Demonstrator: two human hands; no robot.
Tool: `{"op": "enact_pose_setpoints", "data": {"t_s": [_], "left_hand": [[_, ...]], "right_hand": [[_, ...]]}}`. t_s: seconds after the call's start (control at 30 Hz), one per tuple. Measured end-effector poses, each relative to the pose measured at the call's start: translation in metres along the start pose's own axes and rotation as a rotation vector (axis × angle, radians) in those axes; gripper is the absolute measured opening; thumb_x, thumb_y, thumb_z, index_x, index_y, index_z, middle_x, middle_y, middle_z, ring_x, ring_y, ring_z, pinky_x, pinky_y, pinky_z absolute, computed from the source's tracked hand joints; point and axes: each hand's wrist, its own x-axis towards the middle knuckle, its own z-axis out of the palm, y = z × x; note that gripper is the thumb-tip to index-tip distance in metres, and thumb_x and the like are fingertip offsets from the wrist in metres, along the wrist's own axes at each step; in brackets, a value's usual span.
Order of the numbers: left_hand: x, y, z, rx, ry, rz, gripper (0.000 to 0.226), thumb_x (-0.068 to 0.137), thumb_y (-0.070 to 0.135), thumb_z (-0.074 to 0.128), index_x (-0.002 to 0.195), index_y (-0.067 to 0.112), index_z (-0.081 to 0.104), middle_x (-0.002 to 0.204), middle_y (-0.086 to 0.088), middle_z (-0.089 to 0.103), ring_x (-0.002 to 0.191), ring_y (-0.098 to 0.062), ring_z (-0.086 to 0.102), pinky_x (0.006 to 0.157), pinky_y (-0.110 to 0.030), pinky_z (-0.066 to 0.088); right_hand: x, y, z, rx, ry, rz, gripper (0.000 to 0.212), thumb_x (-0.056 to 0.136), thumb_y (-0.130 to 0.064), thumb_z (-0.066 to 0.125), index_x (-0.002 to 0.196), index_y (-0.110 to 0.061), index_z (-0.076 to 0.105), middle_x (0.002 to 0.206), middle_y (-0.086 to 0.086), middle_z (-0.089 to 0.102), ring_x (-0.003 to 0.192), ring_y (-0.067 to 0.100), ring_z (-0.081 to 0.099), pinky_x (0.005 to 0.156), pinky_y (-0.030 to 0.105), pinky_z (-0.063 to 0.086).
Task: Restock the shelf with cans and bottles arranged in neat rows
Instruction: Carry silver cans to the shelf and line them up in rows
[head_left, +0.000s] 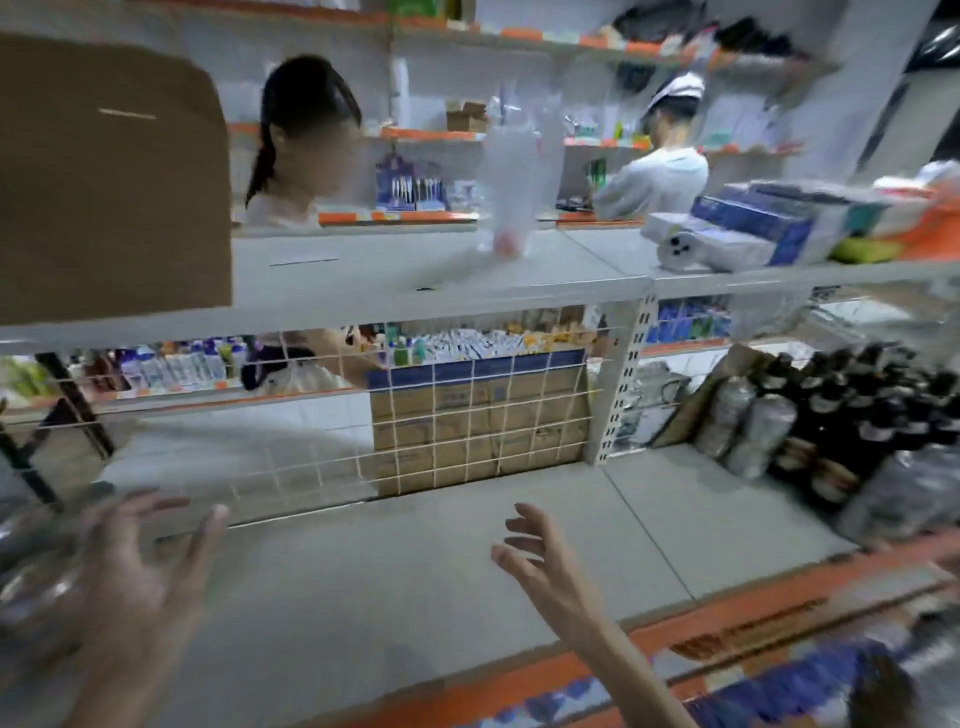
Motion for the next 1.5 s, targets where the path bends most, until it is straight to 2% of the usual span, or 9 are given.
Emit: {"op": "enact_pose_setpoints", "data": {"t_s": [0.1,0.2,0.47,0.87,0.93,1.03,1.2,1.37,1.5], "left_hand": [[-0.030,0.033,0.070,-0.062,-0.315,-0.048,0.023,0.083,0.029,0.080,0.094,0.025,0.060,0.111,-0.001,0.063,0.096,-0.014,0.060,0.080,-0.005,0.042],[-0.063,0.078,0.139,-0.139,-0.636,-0.134,0.020,0.083,0.028,0.081,0.095,0.030,0.065,0.104,0.002,0.069,0.098,-0.016,0.067,0.078,-0.021,0.050],[-0.149,0.175,0.258,-0.161,-1.003,-0.157,0.022,0.088,0.025,0.073,0.106,0.016,0.065,0.099,0.003,0.069,0.092,-0.012,0.066,0.074,-0.016,0.048],[-0.167,0.199,0.472,-0.178,-1.038,-0.236,0.025,0.088,0.021,0.070,0.111,0.016,0.065,0.101,0.000,0.069,0.088,-0.010,0.064,0.071,-0.008,0.045],[-0.165,0.199,0.514,-0.178,-1.018,-0.248,0.026,0.088,0.019,0.070,0.113,0.014,0.064,0.103,0.001,0.067,0.086,-0.006,0.061,0.067,-0.002,0.040],[-0.165,0.197,0.569,-0.157,-1.027,-0.251,0.028,0.090,0.020,0.069,0.115,0.015,0.059,0.112,0.001,0.062,0.096,-0.010,0.059,0.073,-0.009,0.042],[-0.159,0.200,0.629,-0.178,-0.984,-0.177,0.042,0.091,0.025,0.067,0.129,0.016,0.051,0.127,0.002,0.057,0.116,-0.013,0.055,0.092,-0.021,0.042],[-0.159,0.208,0.675,-0.162,-0.951,-0.149,0.061,0.085,0.040,0.070,0.139,0.025,0.048,0.137,0.001,0.059,0.126,-0.015,0.055,0.105,-0.029,0.043],[-0.160,0.216,0.704,-0.109,-0.946,-0.116,0.056,0.086,0.035,0.074,0.135,0.022,0.051,0.135,0.000,0.061,0.124,-0.017,0.054,0.089,-0.015,0.033]], "right_hand": [[-0.008,0.004,-0.066,-0.037,0.114,0.031,0.048,0.091,-0.017,0.069,0.132,-0.013,0.046,0.123,0.006,0.058,0.102,0.009,0.060,0.074,0.009,0.048],[-0.017,0.000,-0.123,-0.106,0.191,0.034,0.043,0.090,-0.020,0.070,0.128,-0.011,0.052,0.122,0.003,0.061,0.099,0.008,0.061,0.072,0.009,0.048],[-0.045,-0.003,-0.243,-0.224,0.440,0.097,0.041,0.089,-0.028,0.072,0.122,-0.010,0.057,0.114,0.004,0.065,0.099,0.014,0.061,0.075,0.020,0.045],[0.084,0.071,-0.363,-0.188,0.692,0.151,0.040,0.087,-0.028,0.073,0.120,-0.013,0.056,0.106,0.000,0.063,0.099,0.018,0.060,0.081,0.029,0.042],[0.115,0.088,-0.384,-0.200,0.716,0.141,0.035,0.086,-0.028,0.073,0.114,-0.014,0.057,0.099,-0.003,0.063,0.092,0.016,0.059,0.077,0.030,0.042],[0.154,0.113,-0.408,-0.289,0.739,0.131,0.037,0.077,-0.040,0.069,0.097,-0.011,0.059,0.085,-0.003,0.060,0.075,0.017,0.053,0.065,0.033,0.043],[0.196,0.132,-0.427,-0.301,0.715,0.079,0.047,0.079,-0.031,0.074,0.122,-0.024,0.056,0.112,-0.002,0.067,0.103,0.019,0.065,0.087,0.043,0.054],[0.214,0.143,-0.442,-0.276,0.652,0.106,0.071,0.080,-0.011,0.076,0.142,-0.019,0.043,0.127,0.001,0.061,0.114,0.020,0.058,0.090,0.027,0.040],[0.216,0.151,-0.457,-0.230,0.551,0.123,0.071,0.077,-0.015,0.080,0.138,-0.028,0.046,0.119,-0.010,0.065,0.107,0.008,0.063,0.084,0.021,0.047]]}}
